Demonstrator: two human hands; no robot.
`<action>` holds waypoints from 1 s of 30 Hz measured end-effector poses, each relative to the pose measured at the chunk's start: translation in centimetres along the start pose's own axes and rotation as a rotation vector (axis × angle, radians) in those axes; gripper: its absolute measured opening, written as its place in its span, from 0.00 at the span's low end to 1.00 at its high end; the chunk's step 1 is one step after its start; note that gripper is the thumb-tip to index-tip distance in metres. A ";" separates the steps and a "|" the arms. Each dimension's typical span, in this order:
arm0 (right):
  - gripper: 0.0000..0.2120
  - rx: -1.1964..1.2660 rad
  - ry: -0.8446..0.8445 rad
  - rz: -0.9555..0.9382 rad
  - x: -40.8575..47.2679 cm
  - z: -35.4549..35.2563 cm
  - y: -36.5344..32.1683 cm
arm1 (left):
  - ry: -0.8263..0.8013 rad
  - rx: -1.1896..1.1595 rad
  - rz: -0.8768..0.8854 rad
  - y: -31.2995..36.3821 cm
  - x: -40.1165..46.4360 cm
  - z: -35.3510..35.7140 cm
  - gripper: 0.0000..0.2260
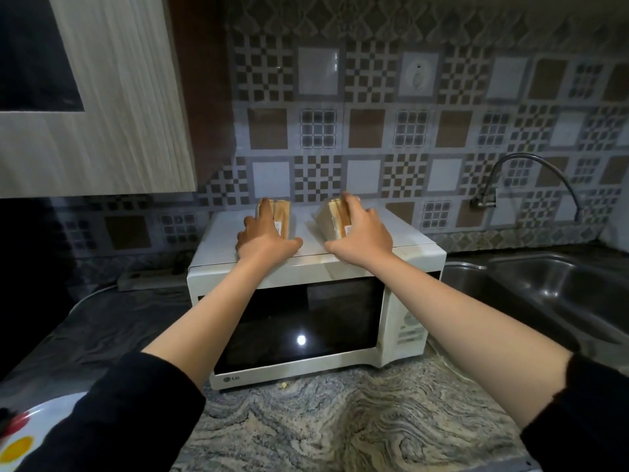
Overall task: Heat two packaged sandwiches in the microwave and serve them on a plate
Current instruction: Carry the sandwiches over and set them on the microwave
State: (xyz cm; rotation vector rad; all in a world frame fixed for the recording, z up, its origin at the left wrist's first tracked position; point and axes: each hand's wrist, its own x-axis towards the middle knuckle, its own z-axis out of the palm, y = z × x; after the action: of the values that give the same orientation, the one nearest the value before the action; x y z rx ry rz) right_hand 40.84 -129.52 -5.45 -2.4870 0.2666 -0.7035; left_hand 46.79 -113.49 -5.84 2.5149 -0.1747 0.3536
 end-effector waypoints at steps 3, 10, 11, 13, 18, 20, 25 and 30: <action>0.47 0.032 -0.031 -0.008 1.7 0.5 1.7 | 0.031 0.028 -0.034 1.0 0.7 1.1 0.45; 0.41 0.010 0.028 -0.034 4.7 1.6 4.0 | 0.249 0.203 0.077 0.7 0.7 3.4 0.36; 0.39 -0.002 0.077 -0.050 4.8 1.9 4.1 | 0.280 0.198 0.088 0.7 0.5 3.5 0.35; 0.35 0.009 0.186 -0.107 4.7 2.4 4.3 | 0.358 0.163 0.117 0.8 0.0 3.7 0.34; 0.30 0.026 0.389 -0.391 3.5 3.3 4.9 | 0.472 0.052 0.201 0.2 -1.6 4.0 0.34; 0.29 0.047 0.390 -0.493 2.8 3.9 4.9 | 0.514 0.060 0.207 -0.5 -2.9 4.1 0.34; 0.29 0.095 0.258 -0.671 -0.6 5.6 3.2 | 0.548 0.147 0.145 -3.2 -7.1 3.0 0.32; 0.29 0.142 0.182 -0.803 -4.4 6.2 -1.4 | 0.610 0.213 0.043 -6.3 -11.4 -0.9 0.32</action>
State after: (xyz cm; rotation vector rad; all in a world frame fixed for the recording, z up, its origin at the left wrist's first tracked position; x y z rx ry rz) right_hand 40.55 -124.20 -11.04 -2.3497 -0.7374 -1.2066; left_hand 37.00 -107.31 -11.76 2.4787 0.0552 1.1815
